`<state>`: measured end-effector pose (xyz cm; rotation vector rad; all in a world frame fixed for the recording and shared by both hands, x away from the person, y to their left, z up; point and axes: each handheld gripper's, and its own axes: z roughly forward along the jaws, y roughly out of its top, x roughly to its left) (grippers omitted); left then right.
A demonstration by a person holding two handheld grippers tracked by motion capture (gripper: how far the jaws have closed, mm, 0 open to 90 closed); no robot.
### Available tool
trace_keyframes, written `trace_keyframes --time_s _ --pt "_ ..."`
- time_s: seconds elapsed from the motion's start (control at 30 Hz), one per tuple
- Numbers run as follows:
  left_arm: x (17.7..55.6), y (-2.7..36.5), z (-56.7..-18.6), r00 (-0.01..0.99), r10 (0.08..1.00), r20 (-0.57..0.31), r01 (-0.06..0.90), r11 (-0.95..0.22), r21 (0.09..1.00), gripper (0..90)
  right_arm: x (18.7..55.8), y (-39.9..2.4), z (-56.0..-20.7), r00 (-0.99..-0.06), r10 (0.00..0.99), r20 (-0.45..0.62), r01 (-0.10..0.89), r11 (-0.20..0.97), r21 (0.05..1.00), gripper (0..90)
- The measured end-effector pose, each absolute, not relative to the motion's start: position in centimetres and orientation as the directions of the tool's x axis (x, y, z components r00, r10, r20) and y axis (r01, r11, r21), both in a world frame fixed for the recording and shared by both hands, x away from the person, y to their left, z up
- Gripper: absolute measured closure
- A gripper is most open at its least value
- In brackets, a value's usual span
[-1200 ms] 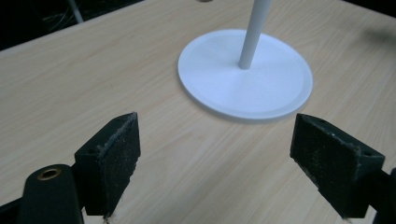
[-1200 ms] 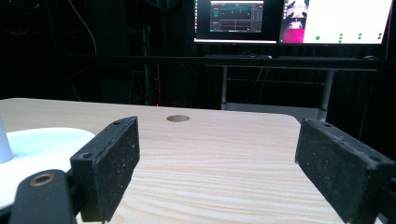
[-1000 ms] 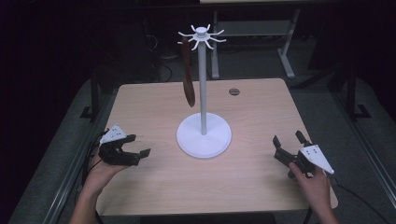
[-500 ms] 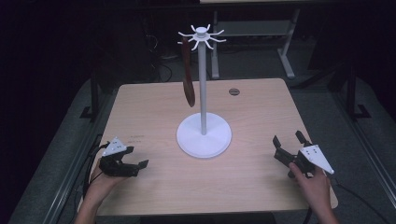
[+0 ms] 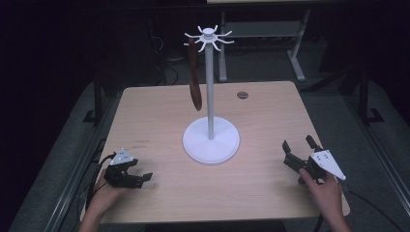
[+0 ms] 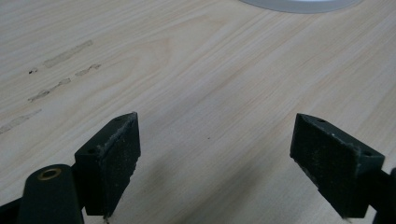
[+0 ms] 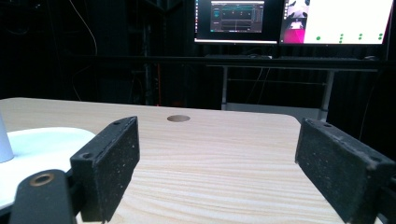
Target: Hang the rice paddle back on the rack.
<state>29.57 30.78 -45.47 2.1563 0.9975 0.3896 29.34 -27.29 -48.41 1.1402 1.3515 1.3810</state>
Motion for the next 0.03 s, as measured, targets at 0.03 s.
trace_keyframes --time_s 0.03 --pt "29.6 30.8 -45.48 0.657 0.754 -0.022 0.538 -0.447 0.714 15.7 29.33 -27.28 -48.41 -0.204 0.978 0.039 0.017 -0.037 0.999 13.1"
